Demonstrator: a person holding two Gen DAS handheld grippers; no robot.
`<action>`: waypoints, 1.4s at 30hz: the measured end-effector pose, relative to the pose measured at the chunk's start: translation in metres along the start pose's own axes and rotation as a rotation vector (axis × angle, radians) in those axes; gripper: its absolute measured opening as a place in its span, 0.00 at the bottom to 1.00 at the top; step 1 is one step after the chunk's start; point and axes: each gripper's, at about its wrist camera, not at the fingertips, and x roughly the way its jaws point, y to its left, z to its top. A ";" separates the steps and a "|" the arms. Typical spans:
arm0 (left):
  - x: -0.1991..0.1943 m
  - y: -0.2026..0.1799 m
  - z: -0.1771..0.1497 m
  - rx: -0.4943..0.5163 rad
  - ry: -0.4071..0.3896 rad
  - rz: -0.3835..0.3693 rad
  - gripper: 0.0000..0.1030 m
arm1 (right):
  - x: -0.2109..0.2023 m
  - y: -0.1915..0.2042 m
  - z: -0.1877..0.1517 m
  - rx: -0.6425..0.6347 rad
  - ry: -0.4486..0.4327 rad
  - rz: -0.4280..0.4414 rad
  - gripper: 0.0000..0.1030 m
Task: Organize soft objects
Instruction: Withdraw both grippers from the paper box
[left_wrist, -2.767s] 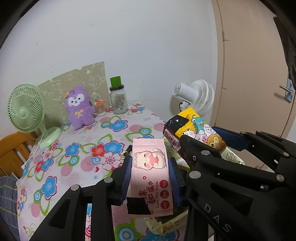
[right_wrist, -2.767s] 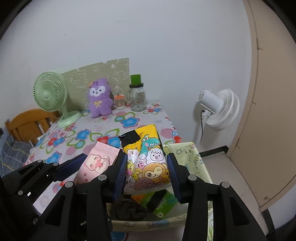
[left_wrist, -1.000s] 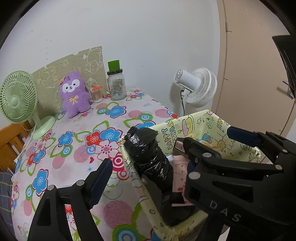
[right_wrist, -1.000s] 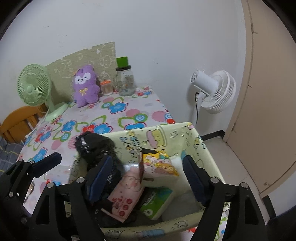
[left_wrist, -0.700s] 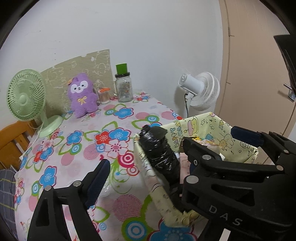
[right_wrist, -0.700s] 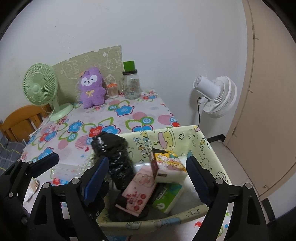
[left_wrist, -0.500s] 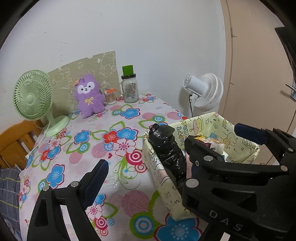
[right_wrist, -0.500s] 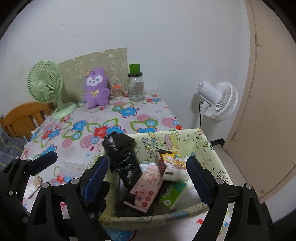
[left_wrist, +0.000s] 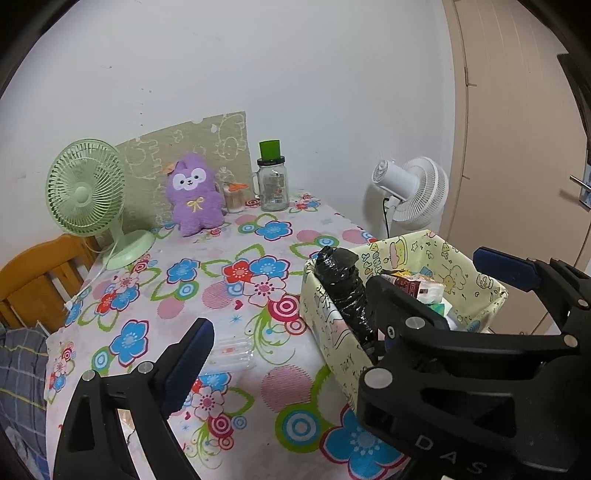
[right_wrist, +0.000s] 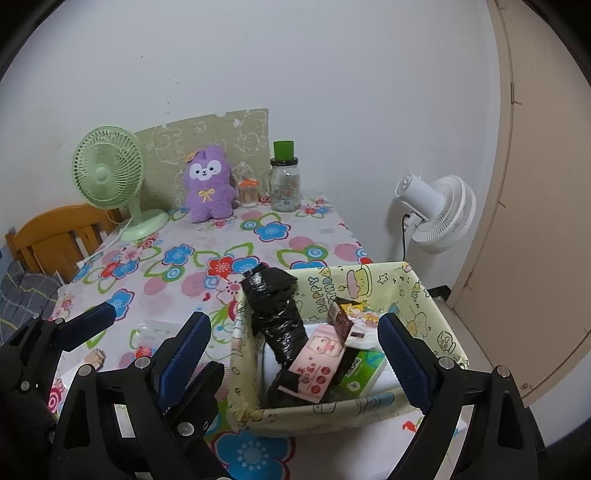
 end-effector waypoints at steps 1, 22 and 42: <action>-0.002 0.001 -0.001 0.000 -0.002 0.001 0.92 | -0.002 0.002 -0.001 0.000 -0.003 0.001 0.91; -0.047 0.027 -0.016 -0.010 -0.047 0.050 0.97 | -0.044 0.044 -0.007 -0.052 -0.062 0.017 0.91; -0.069 0.060 -0.027 -0.036 -0.054 0.075 0.97 | -0.058 0.086 -0.008 -0.090 -0.087 0.077 0.91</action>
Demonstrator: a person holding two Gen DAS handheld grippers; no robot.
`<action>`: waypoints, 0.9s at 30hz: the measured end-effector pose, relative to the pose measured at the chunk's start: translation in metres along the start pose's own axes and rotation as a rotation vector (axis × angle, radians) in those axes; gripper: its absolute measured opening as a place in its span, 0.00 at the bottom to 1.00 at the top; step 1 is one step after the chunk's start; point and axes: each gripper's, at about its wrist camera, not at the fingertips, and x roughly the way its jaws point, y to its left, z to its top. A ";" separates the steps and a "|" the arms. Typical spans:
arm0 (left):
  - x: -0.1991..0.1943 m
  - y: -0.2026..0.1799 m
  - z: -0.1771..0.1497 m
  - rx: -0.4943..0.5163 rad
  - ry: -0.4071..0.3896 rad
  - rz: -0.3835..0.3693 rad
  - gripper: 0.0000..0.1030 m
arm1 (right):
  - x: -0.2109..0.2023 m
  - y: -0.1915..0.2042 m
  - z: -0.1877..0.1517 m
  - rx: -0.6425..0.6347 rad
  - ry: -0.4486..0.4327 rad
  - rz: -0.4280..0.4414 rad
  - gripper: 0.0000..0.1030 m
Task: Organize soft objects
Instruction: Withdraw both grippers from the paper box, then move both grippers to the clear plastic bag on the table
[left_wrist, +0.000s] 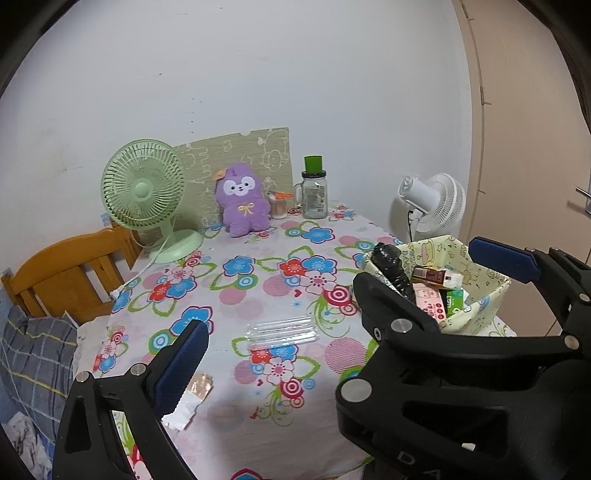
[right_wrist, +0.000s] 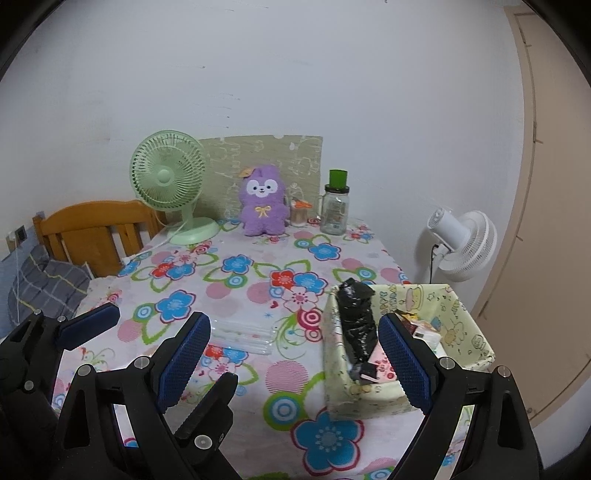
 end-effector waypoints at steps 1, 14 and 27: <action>-0.001 0.003 0.000 -0.004 -0.003 0.001 0.97 | 0.000 0.002 0.000 0.000 -0.005 0.003 0.91; 0.010 0.034 -0.009 -0.048 0.014 0.038 0.97 | 0.014 0.022 -0.003 -0.023 -0.017 0.025 0.91; 0.030 0.059 -0.018 -0.083 0.051 0.059 0.97 | 0.042 0.037 -0.004 -0.033 0.011 0.052 0.91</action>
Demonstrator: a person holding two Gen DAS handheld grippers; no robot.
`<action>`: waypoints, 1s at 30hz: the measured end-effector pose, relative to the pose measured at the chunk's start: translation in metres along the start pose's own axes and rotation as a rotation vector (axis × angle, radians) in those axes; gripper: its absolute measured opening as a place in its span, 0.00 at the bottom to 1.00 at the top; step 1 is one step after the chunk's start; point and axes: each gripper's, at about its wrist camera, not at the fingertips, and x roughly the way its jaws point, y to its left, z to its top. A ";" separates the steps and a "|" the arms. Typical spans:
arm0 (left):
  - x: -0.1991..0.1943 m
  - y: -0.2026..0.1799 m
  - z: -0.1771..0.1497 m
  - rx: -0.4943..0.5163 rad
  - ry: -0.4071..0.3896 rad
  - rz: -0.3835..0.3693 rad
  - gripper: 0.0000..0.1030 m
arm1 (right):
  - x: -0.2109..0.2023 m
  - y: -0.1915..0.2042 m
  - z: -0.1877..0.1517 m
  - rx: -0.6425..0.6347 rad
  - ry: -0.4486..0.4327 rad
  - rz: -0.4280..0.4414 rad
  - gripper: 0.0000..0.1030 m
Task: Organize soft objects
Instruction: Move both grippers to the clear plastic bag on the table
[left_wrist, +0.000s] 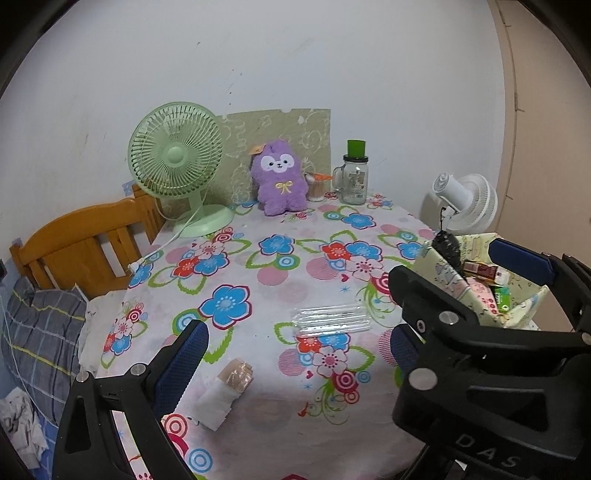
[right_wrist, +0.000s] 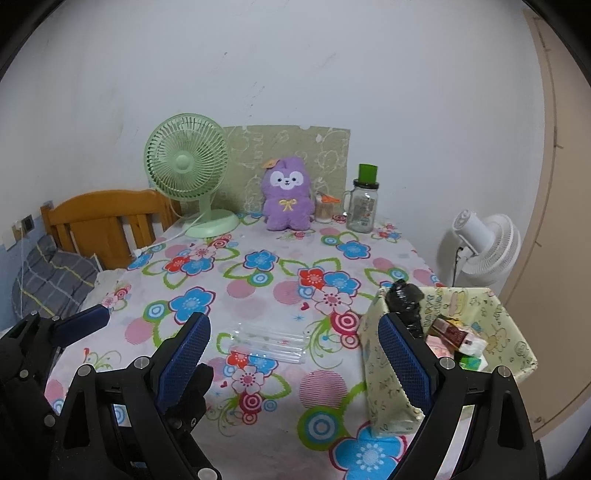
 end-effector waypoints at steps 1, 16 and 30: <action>0.002 0.001 0.000 -0.002 0.002 0.001 0.97 | 0.001 0.000 0.000 0.004 -0.003 0.002 0.91; 0.041 0.017 -0.006 -0.026 0.064 0.025 0.97 | 0.047 0.009 -0.005 -0.016 0.050 0.037 0.91; 0.077 0.025 -0.013 -0.031 0.135 0.031 0.97 | 0.091 0.014 -0.013 -0.016 0.127 0.056 0.91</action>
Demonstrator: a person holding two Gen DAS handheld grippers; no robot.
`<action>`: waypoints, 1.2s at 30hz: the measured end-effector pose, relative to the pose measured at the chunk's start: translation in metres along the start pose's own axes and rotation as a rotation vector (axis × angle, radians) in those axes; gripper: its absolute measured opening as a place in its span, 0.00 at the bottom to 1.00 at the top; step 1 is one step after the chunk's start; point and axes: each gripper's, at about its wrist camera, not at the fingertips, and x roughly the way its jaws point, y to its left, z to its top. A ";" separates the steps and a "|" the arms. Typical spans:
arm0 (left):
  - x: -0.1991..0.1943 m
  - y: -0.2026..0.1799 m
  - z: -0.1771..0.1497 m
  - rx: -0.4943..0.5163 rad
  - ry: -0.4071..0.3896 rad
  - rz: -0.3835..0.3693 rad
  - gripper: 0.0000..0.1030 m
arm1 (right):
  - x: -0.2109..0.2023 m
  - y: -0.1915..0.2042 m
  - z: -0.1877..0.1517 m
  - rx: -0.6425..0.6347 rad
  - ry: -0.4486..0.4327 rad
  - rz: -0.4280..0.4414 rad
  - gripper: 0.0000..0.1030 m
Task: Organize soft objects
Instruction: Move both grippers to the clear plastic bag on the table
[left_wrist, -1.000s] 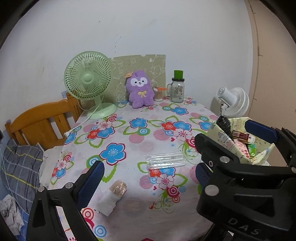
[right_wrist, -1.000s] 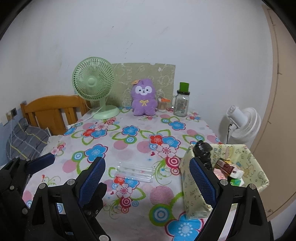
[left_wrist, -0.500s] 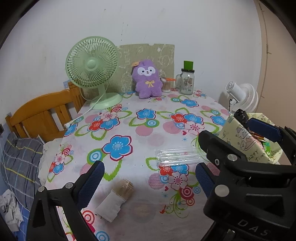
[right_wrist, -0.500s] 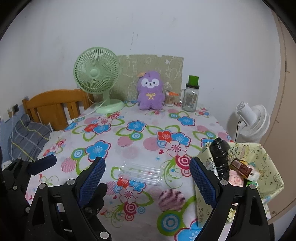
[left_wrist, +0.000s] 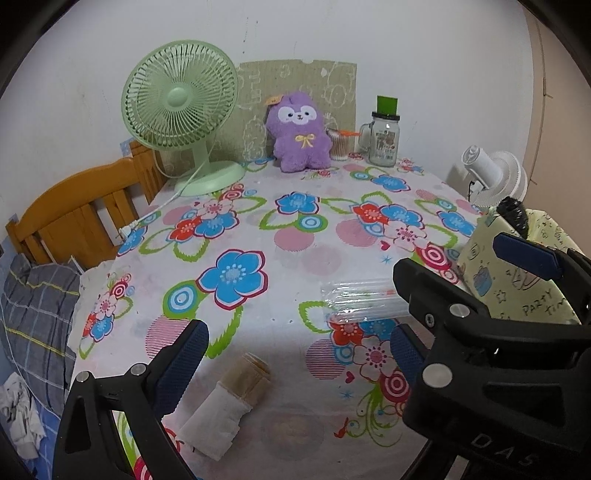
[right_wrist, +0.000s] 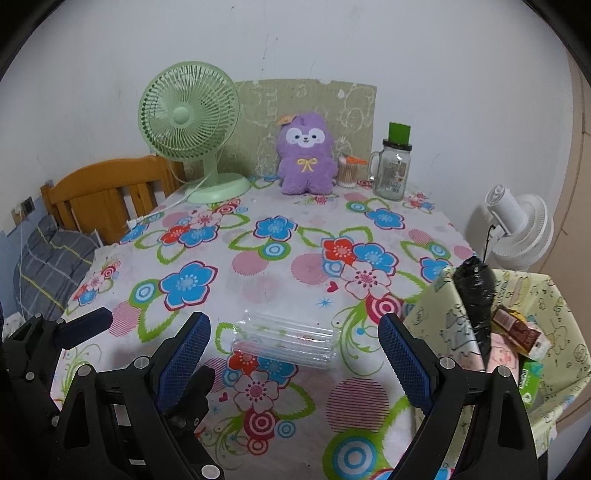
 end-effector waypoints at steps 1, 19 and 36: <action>0.002 0.001 0.000 -0.001 0.004 0.001 0.97 | 0.004 0.001 0.000 -0.001 0.006 0.001 0.91; 0.048 0.007 -0.001 0.001 0.085 0.007 0.97 | 0.061 0.007 -0.007 0.010 0.120 0.025 0.91; 0.079 0.008 -0.004 -0.006 0.160 0.002 0.97 | 0.105 0.005 -0.014 0.042 0.223 0.022 0.91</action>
